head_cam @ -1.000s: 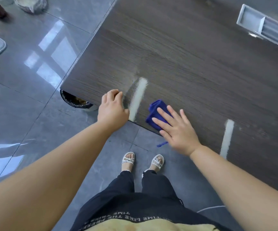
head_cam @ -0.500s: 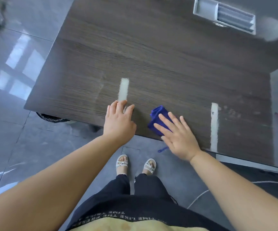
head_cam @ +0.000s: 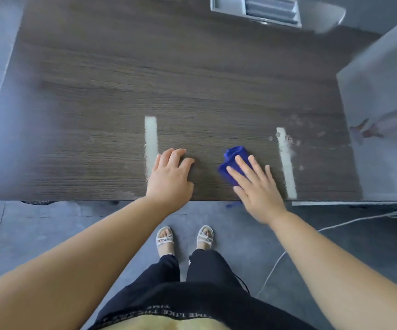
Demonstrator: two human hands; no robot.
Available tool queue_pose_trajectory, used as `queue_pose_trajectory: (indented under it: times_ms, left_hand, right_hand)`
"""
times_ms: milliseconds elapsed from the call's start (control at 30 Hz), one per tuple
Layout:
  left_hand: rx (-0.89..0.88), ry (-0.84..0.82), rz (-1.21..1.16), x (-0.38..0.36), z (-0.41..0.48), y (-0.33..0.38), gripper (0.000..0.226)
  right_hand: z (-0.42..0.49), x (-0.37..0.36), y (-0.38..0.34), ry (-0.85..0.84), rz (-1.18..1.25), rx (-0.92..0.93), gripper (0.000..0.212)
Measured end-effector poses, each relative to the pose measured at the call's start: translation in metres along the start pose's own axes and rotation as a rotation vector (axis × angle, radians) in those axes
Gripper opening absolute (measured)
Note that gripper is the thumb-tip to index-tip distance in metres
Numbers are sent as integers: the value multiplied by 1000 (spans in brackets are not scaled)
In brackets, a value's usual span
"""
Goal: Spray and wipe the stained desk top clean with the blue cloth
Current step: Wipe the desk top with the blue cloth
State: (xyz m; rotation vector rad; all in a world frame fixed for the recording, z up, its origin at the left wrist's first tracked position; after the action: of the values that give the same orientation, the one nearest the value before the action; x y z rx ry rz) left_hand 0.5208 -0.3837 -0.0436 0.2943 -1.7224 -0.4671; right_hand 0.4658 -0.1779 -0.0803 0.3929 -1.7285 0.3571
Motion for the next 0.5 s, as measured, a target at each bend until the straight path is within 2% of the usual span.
queue_pose_trajectory:
  times_ms: [67, 133, 200, 267, 367, 433, 467, 500]
  left_hand:
    - [-32, -40, 10, -2, 7, 7, 53]
    - [-36, -49, 19, -4, 13, 13, 54]
    - [-11, -37, 31, -4, 18, 19, 57]
    - [48, 2, 30, -5, 23, 24, 60]
    - [93, 46, 23, -5, 34, 31, 64]
    - [84, 45, 19, -7, 44, 38, 64]
    - [79, 36, 16, -8, 49, 42, 63]
    - [77, 23, 18, -10, 56, 48, 62]
  right_hand:
    - [10, 6, 59, -43, 97, -420, 48]
    - [22, 12, 86, -33, 217, -842, 50]
    - [35, 17, 69, 30, 263, -1040, 52]
    - [49, 13, 28, 47, 251, -935, 53]
    - [45, 9, -31, 96, 155, -350, 53]
    - [35, 7, -25, 69, 50, 55, 51]
    - [34, 5, -6, 59, 7, 173, 50]
    - [36, 5, 22, 58, -16, 207, 49]
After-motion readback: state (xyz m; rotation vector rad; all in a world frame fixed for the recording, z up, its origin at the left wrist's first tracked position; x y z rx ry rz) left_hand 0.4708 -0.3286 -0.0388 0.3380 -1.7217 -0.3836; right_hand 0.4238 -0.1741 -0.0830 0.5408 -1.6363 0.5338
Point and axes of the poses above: each hand's wrist, its own z-axis towards the middle knuckle, its own x-axis out of the back of the hand, y = z × x, the point moved 5 cm from there along z, towards the middle knuckle, and after that the axes turned 15 degrees about -x, right-handed, at the moved point
